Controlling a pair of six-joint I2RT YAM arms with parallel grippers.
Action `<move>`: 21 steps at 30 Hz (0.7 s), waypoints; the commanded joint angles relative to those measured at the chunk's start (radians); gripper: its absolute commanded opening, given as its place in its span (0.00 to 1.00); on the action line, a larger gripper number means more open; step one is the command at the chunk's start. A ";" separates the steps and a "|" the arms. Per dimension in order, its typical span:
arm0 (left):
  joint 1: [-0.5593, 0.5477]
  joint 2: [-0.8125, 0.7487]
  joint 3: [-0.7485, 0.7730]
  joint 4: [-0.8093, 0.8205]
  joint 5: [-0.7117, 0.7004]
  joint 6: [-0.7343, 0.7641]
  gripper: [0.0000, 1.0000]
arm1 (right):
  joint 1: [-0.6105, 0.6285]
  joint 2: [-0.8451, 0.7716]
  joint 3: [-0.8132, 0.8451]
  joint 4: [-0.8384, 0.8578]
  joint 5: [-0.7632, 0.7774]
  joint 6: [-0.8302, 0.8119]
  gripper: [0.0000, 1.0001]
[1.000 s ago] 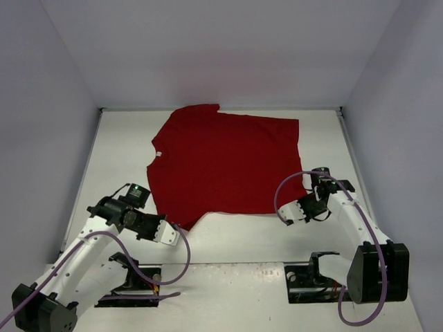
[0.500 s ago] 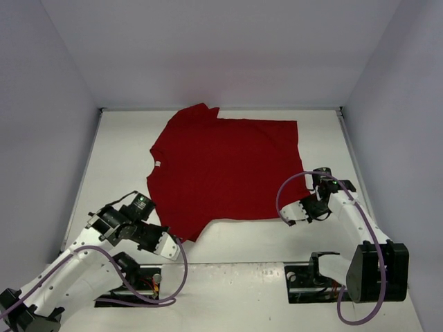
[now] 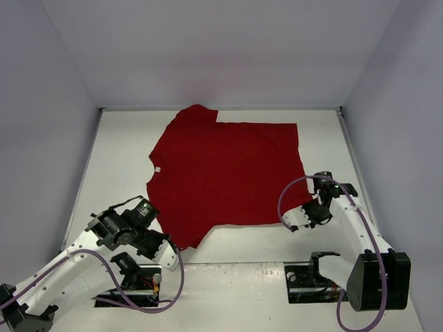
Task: Fold and stack the t-shirts
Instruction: Flatten out the tshirt
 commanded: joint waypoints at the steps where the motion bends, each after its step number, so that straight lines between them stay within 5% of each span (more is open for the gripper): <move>1: -0.017 0.040 0.044 -0.028 0.009 -0.011 0.49 | -0.009 -0.019 -0.006 -0.065 0.033 -0.231 0.41; 5: -0.017 0.033 0.040 -0.026 0.006 -0.001 0.84 | -0.009 -0.030 -0.001 -0.064 0.012 -0.223 0.73; 8: -0.017 0.021 0.044 -0.025 -0.014 0.011 0.91 | -0.009 -0.041 0.016 -0.065 -0.019 -0.212 0.80; 15: -0.003 0.041 0.134 0.080 -0.043 -0.100 0.91 | -0.011 0.022 0.214 -0.062 -0.280 0.031 0.74; 21: -0.002 0.293 0.228 0.177 -0.129 -0.272 0.74 | -0.010 0.129 0.319 -0.045 -0.459 0.273 0.47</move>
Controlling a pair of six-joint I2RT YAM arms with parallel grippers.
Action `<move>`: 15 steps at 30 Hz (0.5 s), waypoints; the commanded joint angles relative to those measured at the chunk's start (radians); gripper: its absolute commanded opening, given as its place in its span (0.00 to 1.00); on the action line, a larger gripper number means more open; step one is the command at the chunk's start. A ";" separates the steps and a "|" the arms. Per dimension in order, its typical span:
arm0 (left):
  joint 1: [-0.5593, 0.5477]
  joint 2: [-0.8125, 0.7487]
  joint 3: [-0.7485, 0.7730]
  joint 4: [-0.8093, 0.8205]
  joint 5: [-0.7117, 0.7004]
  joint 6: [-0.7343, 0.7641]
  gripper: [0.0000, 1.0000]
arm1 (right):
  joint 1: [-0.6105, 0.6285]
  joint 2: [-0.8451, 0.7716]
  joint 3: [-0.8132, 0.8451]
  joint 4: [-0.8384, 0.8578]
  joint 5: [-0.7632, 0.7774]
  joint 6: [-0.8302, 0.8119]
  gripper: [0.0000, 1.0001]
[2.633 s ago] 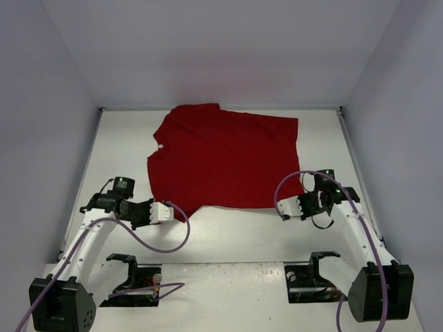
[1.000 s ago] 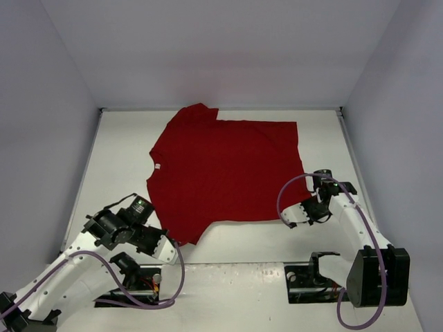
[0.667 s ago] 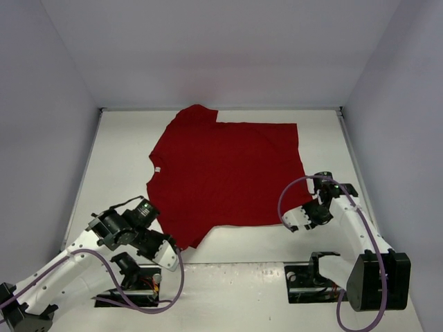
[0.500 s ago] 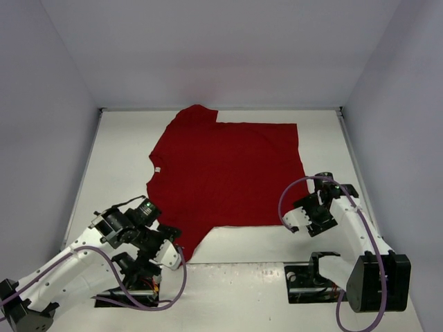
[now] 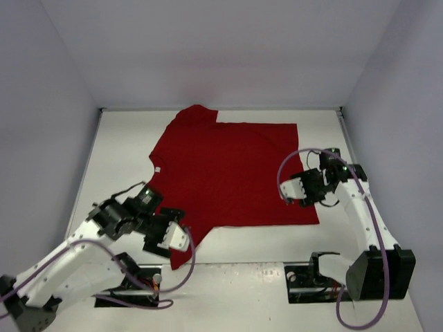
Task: Fold and stack the t-shirts
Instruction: Flatten out the tshirt
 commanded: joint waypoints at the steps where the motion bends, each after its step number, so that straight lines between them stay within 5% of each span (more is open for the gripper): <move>1: 0.008 0.199 0.077 0.095 -0.031 -0.117 0.72 | -0.003 0.066 0.029 -0.019 -0.190 0.164 0.44; 4: 0.025 0.169 0.019 0.146 0.013 -0.067 0.72 | 0.031 0.062 0.021 0.000 -0.276 0.189 0.34; 10: 0.113 0.098 -0.105 0.279 0.056 0.012 0.54 | 0.410 0.089 0.052 0.302 -0.279 0.566 0.04; 15: 0.086 0.202 0.005 0.303 -0.004 -0.068 0.41 | 0.376 0.267 0.142 0.330 -0.326 0.804 0.00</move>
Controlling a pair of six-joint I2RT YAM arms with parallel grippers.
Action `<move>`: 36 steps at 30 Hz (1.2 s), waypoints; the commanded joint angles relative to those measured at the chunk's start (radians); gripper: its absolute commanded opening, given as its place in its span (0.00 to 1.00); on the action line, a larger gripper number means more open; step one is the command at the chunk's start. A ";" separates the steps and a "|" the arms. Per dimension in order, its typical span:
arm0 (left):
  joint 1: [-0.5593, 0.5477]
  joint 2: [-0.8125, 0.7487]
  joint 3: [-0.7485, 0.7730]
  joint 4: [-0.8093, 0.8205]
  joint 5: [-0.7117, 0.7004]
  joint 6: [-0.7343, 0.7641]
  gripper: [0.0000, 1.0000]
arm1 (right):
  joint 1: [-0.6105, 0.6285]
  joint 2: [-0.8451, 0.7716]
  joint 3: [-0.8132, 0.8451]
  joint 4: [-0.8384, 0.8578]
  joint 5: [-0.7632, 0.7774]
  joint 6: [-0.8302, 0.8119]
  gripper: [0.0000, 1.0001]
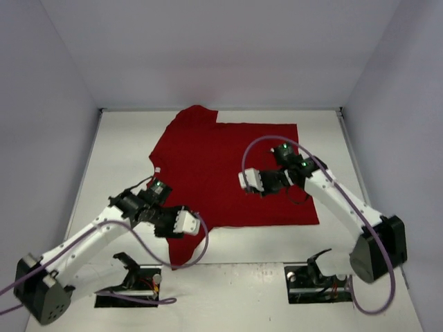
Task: Fold and stack the t-shirts
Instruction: Flatten out the tshirt, then grap the side of the flattened tshirt closest away from the robot with both arms
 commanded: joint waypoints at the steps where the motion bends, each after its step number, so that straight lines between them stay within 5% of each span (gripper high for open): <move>1: -0.047 0.044 0.100 0.099 -0.046 -0.021 0.38 | -0.091 0.114 0.047 0.093 -0.075 0.256 0.00; 3: -0.113 0.026 0.067 0.164 -0.145 -0.043 0.34 | -0.133 0.113 0.006 0.098 -0.086 0.256 0.00; 6: -0.129 0.028 0.049 0.112 -0.097 0.029 0.19 | -0.176 0.094 -0.050 0.100 -0.101 0.263 0.00; 9: -0.128 -0.084 -0.039 0.086 -0.029 0.243 0.07 | -0.178 0.086 -0.075 0.102 -0.092 0.270 0.00; 14: -0.148 -0.254 -0.159 0.041 0.028 0.533 0.03 | -0.210 0.133 -0.062 0.102 -0.054 0.269 0.01; 20: -0.153 -0.096 -0.081 -0.086 0.065 0.714 0.25 | -0.257 0.220 -0.012 0.103 -0.019 0.261 0.02; 26: -0.153 0.079 -0.064 -0.185 0.000 1.021 0.29 | -0.276 0.257 0.029 0.102 0.012 0.268 0.03; 34: -0.153 0.175 -0.080 -0.199 -0.005 1.112 0.43 | -0.288 0.211 -0.040 0.099 0.066 0.198 0.08; 36: -0.153 0.176 -0.082 -0.201 0.006 1.109 0.55 | -0.291 0.192 -0.078 0.099 0.095 0.176 0.12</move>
